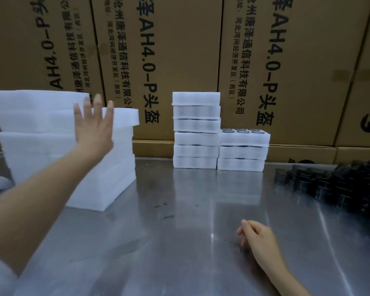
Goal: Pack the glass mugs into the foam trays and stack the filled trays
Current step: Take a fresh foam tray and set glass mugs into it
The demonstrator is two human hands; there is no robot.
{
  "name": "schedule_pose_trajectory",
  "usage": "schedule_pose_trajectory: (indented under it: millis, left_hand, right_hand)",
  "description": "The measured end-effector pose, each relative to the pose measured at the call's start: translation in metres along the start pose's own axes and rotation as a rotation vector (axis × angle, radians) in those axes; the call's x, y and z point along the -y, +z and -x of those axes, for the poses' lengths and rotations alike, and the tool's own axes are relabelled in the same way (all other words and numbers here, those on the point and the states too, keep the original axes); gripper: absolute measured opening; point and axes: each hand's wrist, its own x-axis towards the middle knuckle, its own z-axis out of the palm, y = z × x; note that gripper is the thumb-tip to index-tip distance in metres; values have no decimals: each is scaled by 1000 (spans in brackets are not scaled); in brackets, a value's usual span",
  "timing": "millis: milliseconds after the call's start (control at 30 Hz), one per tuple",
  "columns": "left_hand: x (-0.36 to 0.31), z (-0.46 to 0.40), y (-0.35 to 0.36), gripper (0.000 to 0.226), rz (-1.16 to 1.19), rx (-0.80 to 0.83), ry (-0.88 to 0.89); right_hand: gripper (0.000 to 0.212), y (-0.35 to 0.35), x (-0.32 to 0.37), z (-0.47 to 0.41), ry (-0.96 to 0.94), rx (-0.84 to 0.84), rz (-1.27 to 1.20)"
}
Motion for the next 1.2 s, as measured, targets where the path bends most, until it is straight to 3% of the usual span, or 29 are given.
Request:
schedule_pose_trajectory:
  millis: [100,200,267,433,533,667,767,900,967,1033,1133,1200]
  left_hand:
    - [15,-9,-2,73,-87,119,-64]
    - [20,-6,-3,34,13,28,-23]
    - [19,-4,-12,27,137,-62,14]
    - [-2,18,-59,52,396,-246,213]
    - [-23,65,-80,64,604,-263,400]
    - [-50,160,-86,62,876,-167,615]
    - [-66,219,-75,58,992,3,769]
    - [-76,259,-65,49,1027,105,859]
    - [-80,264,-60,55,1080,97,807]
    - [-93,260,-56,55,1310,144,644]
    - [-125,246,-48,36,1717,375,71]
    - [-150,236,-43,41,1856,621,-272]
  right_hand:
    - [42,0,1,-1,-3,-1,1]
    - [42,0,1,0,3,3,-23]
    - [42,-1,2,0,17,10,-41]
    - [40,-5,7,2,36,-44,-119]
    - [38,-20,5,3,83,-137,-198]
    - [30,-56,1,2,294,-239,-412]
    - [35,-93,2,2,408,-292,-560]
    - [38,-132,-8,11,435,-309,-538]
    - [37,-141,-12,15,429,-305,-520]
    - [32,-143,-15,16,404,-323,-468]
    - [19,-141,-20,14,317,-353,-248]
    - [15,-142,-24,9,249,-362,-21]
